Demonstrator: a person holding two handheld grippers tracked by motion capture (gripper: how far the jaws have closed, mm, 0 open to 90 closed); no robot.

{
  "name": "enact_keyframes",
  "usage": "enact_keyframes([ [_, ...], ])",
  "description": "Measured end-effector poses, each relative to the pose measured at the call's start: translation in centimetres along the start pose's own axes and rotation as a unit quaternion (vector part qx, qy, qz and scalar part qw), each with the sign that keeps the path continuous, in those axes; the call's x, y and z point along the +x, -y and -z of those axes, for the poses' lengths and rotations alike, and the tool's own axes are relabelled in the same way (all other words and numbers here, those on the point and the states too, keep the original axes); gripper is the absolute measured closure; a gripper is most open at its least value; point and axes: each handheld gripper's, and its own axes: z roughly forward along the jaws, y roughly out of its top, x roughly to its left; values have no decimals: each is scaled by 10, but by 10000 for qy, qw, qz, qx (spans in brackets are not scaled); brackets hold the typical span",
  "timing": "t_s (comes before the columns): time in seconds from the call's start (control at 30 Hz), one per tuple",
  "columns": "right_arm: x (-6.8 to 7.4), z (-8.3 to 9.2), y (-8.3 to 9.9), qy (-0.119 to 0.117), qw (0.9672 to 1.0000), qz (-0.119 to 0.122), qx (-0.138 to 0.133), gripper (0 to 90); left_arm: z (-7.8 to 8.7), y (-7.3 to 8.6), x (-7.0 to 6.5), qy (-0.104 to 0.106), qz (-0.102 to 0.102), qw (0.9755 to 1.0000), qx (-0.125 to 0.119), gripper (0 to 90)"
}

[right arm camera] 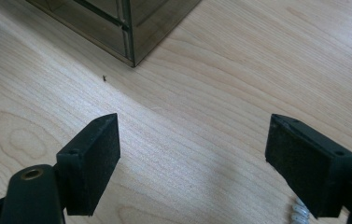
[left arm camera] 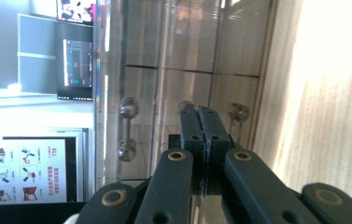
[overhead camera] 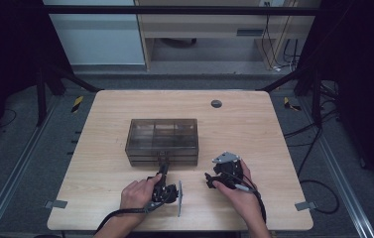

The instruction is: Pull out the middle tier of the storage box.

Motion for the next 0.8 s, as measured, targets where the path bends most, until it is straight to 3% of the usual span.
enact_keyframes([
  [0.33, 1, 0, 0, -6, 10000, 10, 38, 180, -2, 2, 1, -73, 3, 10000, 43, 813],
  [0.8, 1, 0, 0, -7, 10000, 13, 44, 180, -10, 3, 2, -179, -137, 9996, 152, 771],
])
